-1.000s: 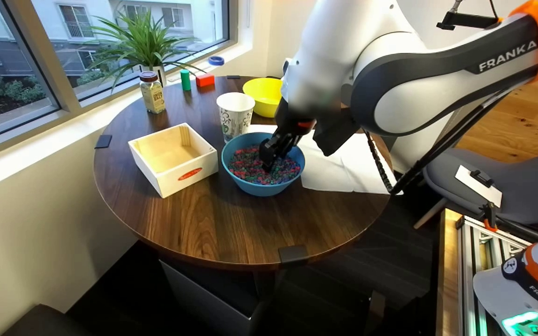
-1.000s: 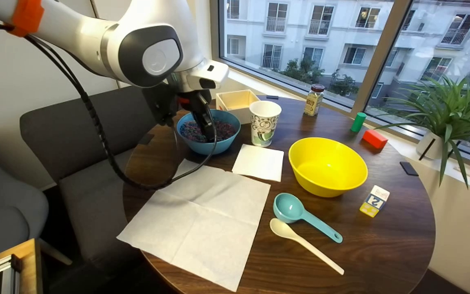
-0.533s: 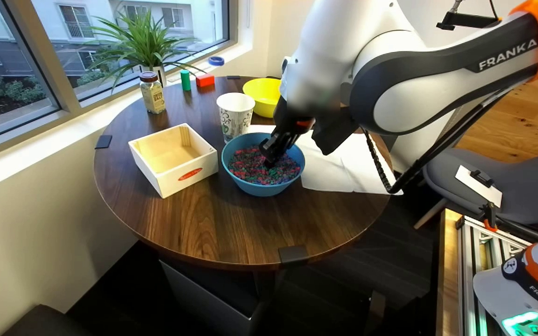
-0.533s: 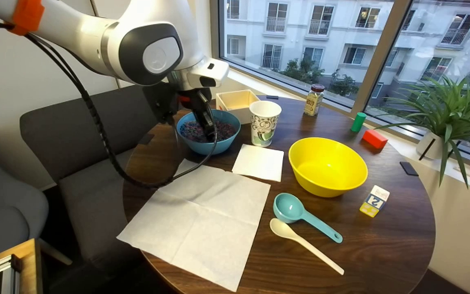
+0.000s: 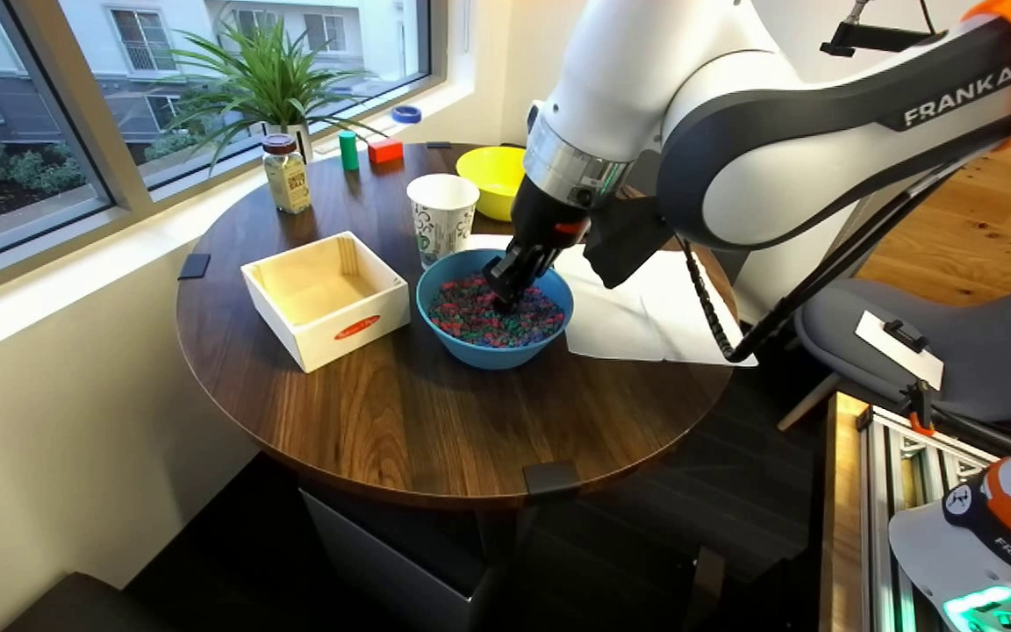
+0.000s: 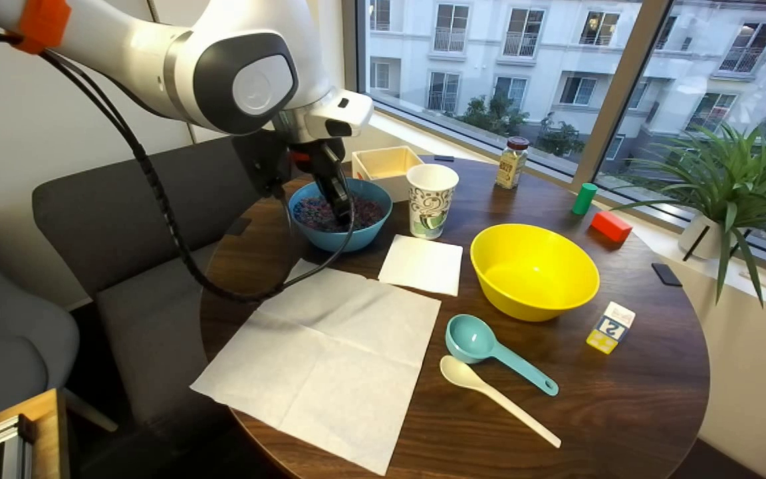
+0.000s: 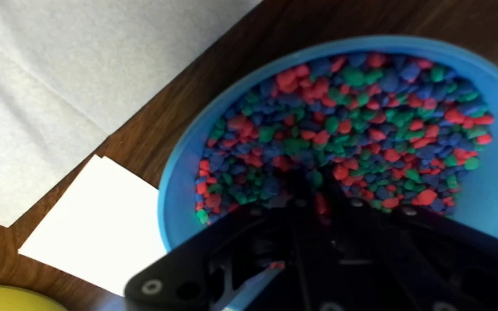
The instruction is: Pick up some if the substance in the blue bowl and put it on the white paper towel, fold the paper towel into half from left to right
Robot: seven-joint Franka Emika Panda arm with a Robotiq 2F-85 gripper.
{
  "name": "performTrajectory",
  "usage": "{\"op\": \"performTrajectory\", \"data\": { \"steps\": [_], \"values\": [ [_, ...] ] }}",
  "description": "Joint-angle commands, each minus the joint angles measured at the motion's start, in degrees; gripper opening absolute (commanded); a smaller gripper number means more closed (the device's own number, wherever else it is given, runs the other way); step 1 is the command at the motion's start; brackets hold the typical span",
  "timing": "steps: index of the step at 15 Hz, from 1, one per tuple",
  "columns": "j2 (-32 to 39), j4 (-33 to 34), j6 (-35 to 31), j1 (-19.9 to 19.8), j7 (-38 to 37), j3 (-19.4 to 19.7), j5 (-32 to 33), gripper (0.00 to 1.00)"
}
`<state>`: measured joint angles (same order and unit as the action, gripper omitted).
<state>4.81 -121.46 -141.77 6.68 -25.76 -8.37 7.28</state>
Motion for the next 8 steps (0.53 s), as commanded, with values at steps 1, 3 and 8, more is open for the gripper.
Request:
{"op": "performTrajectory", "data": {
  "steps": [1,3,8],
  "values": [
    [-0.1,0.4,0.5,1.0,-0.9,0.8,-0.4,0.03],
    [-0.8,0.3,0.5,0.9,-1.1,1.0,0.1,0.03],
    [-3.3,0.3,1.5,0.8,-2.3,0.9,-0.3,0.03]
  ]
}}
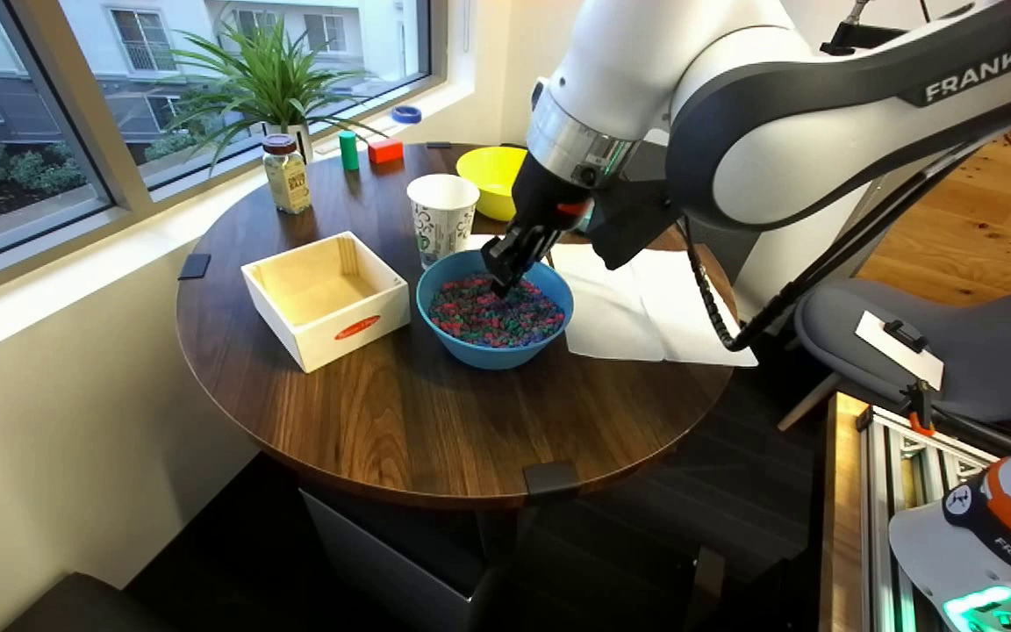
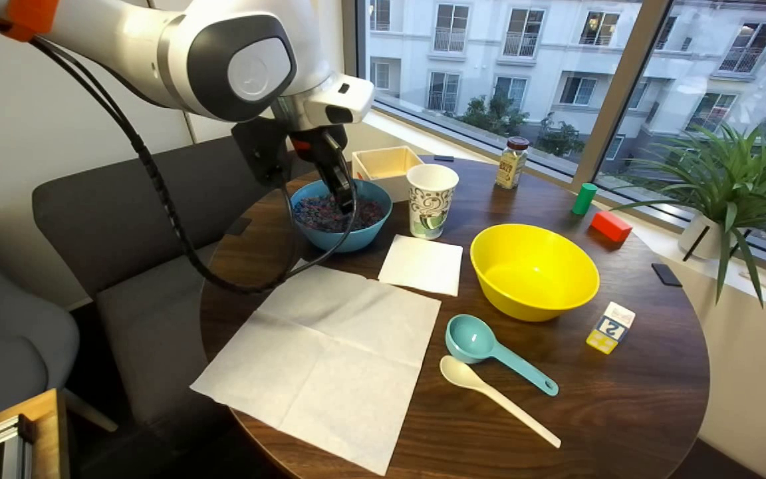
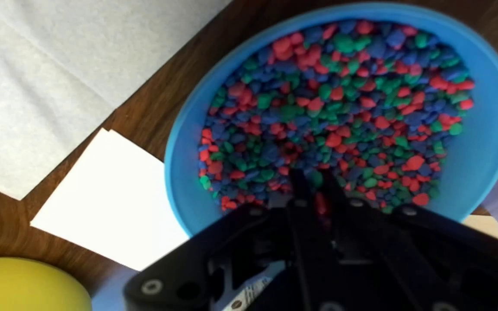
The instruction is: Pick up some if the substance in the blue bowl and put it on the white paper towel, fold the paper towel into half from left to right
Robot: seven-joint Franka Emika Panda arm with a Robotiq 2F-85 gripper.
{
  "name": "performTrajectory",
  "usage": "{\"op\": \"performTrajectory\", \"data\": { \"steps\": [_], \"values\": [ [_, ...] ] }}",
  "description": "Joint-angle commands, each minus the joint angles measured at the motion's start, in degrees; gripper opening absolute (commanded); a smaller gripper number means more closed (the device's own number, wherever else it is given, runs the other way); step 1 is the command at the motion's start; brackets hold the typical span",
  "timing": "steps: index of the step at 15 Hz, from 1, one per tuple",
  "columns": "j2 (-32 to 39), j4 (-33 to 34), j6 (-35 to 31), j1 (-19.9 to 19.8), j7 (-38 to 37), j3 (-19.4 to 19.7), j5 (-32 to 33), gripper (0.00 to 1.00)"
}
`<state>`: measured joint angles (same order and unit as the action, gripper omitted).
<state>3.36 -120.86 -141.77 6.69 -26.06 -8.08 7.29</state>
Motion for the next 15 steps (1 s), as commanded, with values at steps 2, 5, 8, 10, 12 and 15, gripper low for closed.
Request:
{"op": "performTrajectory", "data": {
  "steps": [2,5,8,10,12,15],
  "values": [
    [-2.9,-0.5,2.1,0.6,-2.3,0.5,-1.1,0.03],
    [-5.5,-1.6,3.8,0.4,-3.1,0.5,-0.3,0.03],
    [-8.6,-2.7,8.2,0.0,-3.5,0.3,0.3,0.03],
    [-11.2,-3.9,11.7,-0.4,-2.7,0.2,-0.2,0.03],
    [-13.9,-5.6,14.7,-1.0,-2.0,0.2,0.6,0.03],
    [-17.6,-8.2,17.9,-1.8,0.3,0.4,0.1,0.03]
  ]
}}
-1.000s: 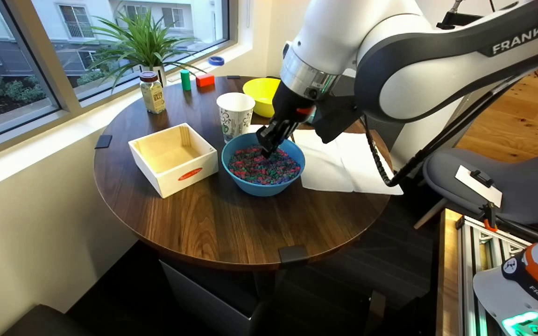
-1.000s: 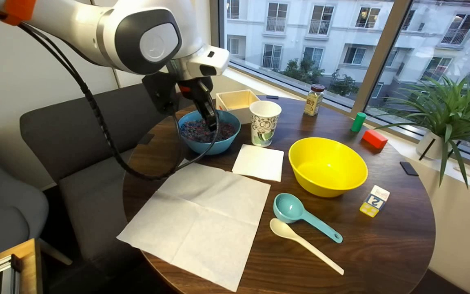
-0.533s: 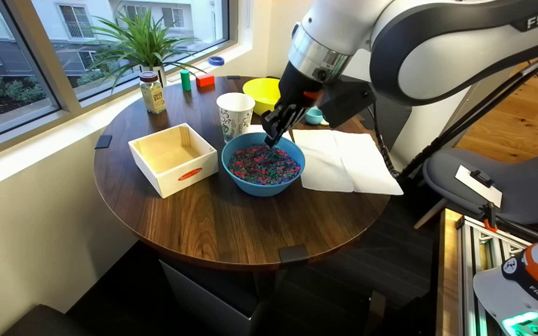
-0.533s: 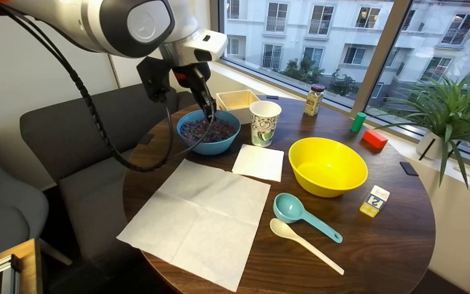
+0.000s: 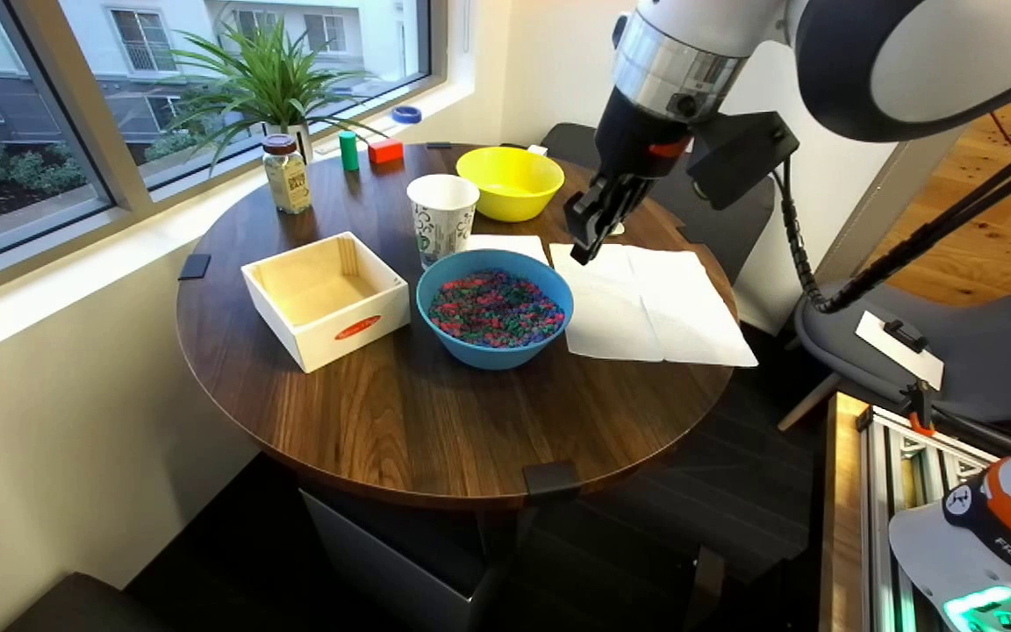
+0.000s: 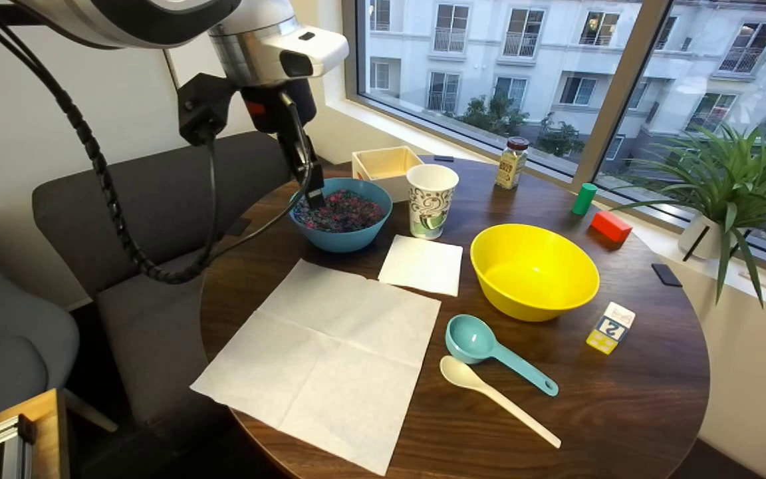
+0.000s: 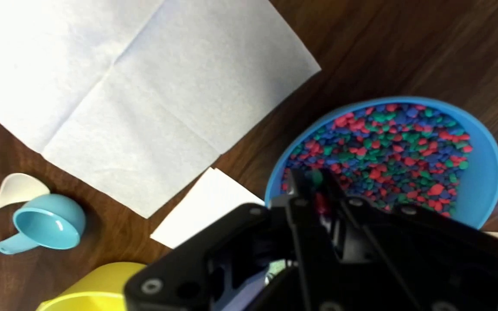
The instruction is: Pick up some if the substance in the blue bowl and put it on the white paper towel, fold the paper towel into half from left to right
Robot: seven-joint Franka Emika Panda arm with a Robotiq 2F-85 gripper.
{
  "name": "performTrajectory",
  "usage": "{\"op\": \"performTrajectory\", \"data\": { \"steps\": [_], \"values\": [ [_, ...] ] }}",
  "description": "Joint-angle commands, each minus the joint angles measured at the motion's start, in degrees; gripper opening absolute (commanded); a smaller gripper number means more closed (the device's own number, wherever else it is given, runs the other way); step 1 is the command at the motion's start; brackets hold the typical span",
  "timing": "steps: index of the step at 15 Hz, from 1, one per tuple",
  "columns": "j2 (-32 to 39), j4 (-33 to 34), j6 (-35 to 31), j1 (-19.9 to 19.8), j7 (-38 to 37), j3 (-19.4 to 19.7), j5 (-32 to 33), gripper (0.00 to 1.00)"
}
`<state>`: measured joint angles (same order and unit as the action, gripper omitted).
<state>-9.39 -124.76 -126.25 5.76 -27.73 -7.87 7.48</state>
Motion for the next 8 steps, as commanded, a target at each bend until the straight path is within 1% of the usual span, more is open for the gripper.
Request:
{"op": "performTrajectory", "data": {
  "steps": [1,2,4,8],
  "values": [
    [-5.8,-5.2,2.6,-1.2,3.1,0.5,-0.4,0.03],
    [-6.7,-6.3,2.3,-1.7,4.3,0.7,0.3,0.03],
    [-8.1,-8.2,1.4,-2.5,7.0,1.6,-0.3,0.03],
    [-9.7,-10.9,1.6,-4.6,11.1,3.2,0.6,0.03]
  ]
}}
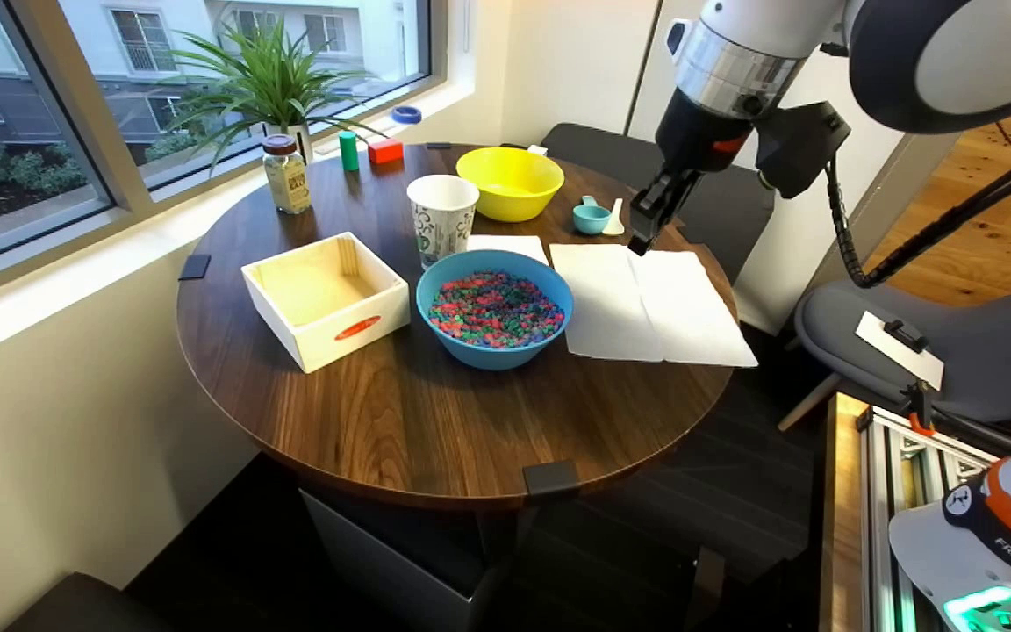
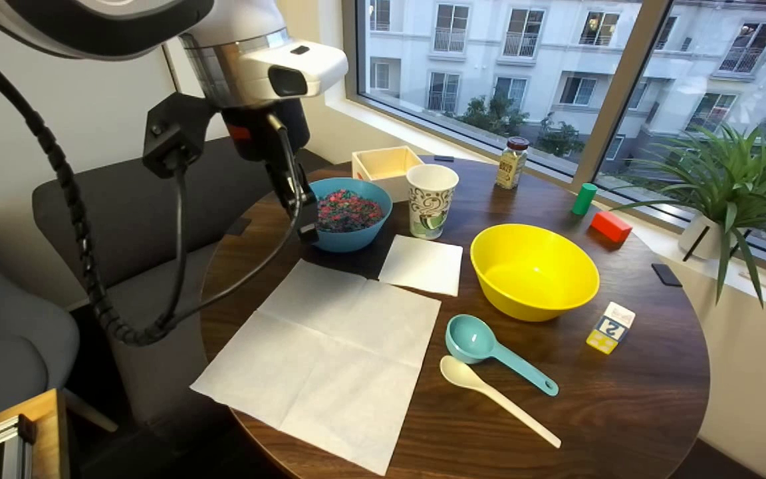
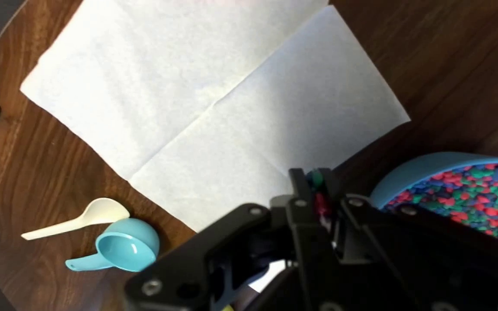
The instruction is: Pick up some if the substance in the blue bowl and put it on the white paper towel, fold the paper towel into half from left to right
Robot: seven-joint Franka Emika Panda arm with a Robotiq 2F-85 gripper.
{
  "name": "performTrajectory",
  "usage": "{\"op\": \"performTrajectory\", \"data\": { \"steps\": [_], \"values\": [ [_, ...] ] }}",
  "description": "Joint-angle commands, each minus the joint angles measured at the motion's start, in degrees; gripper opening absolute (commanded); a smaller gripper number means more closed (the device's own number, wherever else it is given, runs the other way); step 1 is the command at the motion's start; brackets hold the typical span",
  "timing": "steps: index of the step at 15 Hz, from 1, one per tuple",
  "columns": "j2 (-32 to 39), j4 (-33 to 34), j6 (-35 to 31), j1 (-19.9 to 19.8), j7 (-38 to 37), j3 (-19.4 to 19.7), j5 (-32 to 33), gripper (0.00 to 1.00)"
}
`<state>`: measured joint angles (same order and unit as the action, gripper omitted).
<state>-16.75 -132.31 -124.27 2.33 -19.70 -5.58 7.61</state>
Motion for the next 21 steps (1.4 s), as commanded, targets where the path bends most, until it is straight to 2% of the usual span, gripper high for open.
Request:
{"op": "performTrajectory", "data": {
  "steps": [1,2,3,8,9,10,13,21],
  "values": [
    [-2.4,-4.0,-0.4,-1.8,2.9,0.8,1.4,0.03],
    [-0.7,-1.3,0.1,-1.5,2.0,0.3,0.2,0.03],
    [-0.8,-1.6,0.1,-1.8,2.1,0.4,0.3,0.10],
    [-0.8,-1.2,0.1,-1.8,2.1,0.2,0.3,0.10],
    [-0.8,-1.2,0.1,-1.8,2.1,0.2,0.3,0.03],
    [-0.3,-1.6,-1.2,-2.9,0.7,0.1,2.9,0.03],
    [0.6,-2.8,-2.7,-4.2,0.7,1.0,4.3,0.03],
    [3.7,-4.1,-5.8,-3.5,3.3,2.9,-3.8,0.03]
  ]
}}
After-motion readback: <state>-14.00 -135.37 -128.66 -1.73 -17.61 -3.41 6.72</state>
